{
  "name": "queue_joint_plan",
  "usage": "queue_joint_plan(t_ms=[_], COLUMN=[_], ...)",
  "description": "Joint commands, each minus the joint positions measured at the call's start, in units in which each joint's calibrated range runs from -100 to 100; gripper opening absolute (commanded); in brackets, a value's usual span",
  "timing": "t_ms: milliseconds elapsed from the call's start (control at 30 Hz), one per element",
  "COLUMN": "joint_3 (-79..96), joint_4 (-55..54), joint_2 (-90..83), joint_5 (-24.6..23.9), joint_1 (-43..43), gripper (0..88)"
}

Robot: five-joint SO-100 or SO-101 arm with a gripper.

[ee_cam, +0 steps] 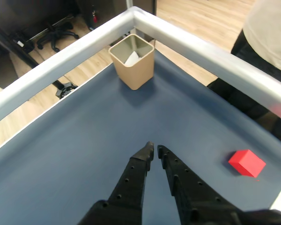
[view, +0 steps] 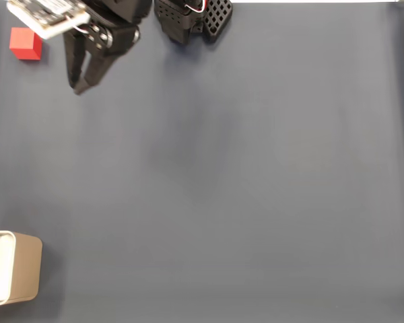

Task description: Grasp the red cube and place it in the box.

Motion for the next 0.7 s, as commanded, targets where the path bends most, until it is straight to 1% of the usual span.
queue_joint_plan(t_ms=[0, 667], joint_3=[-3.94, -4.12], joint_4=[0.47, 0.64], joint_2=[0.76, 3.71], joint_5=[-0.39, -0.44], joint_1=[4.50, 22.11], gripper=[0.0, 0.2])
